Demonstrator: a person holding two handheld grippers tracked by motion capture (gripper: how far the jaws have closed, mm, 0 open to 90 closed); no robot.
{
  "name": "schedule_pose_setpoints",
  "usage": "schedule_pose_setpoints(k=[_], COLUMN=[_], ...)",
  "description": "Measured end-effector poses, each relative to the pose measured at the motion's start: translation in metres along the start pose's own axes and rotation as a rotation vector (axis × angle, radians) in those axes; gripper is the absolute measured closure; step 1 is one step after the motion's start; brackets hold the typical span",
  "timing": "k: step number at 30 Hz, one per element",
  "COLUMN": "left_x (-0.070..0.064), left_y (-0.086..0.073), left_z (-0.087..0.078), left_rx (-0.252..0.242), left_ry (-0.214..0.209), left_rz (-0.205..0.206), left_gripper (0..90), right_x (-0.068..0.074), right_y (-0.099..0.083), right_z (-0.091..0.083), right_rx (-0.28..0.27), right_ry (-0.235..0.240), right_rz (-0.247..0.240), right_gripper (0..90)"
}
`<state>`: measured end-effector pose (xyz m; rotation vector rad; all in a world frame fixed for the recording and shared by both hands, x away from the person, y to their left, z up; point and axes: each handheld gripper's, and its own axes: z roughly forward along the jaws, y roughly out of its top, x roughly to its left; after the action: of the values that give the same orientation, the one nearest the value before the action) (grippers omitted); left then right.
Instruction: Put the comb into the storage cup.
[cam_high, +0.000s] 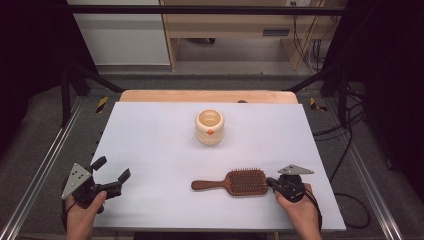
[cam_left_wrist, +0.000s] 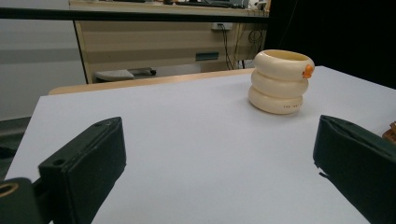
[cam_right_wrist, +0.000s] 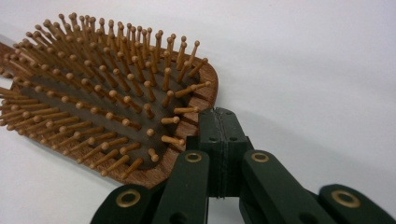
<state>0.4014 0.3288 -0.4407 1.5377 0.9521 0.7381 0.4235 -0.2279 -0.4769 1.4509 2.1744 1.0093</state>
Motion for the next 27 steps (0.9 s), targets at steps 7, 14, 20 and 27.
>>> schedule_pose_setpoints(k=[7,14,20,27], left_x=[-0.0004,-0.0009,-0.0009,-0.0015], left_y=[0.0000,-0.0002,-0.0011,-0.0017], left_z=[0.0002,0.0006,0.0014,0.0028], left_rx=[0.002,0.005,0.009,0.014], left_ry=[0.000,0.000,0.006,-0.002], left_rz=[0.002,0.004,0.003,0.003], left_gripper=[2.5,2.5,2.5,2.5], right_x=[0.0073,0.0098,0.0094,0.0088], right_y=[0.0031,0.0045,0.0047,0.0050], right_z=[0.0025,0.0037,0.0036,0.0041], right_rx=[0.002,0.003,0.005,0.004], right_ry=[0.011,0.014,0.016,0.020], right_rz=[-0.023,-0.031,-0.033,-0.029], right_gripper=[90.0,90.0,90.0,90.0])
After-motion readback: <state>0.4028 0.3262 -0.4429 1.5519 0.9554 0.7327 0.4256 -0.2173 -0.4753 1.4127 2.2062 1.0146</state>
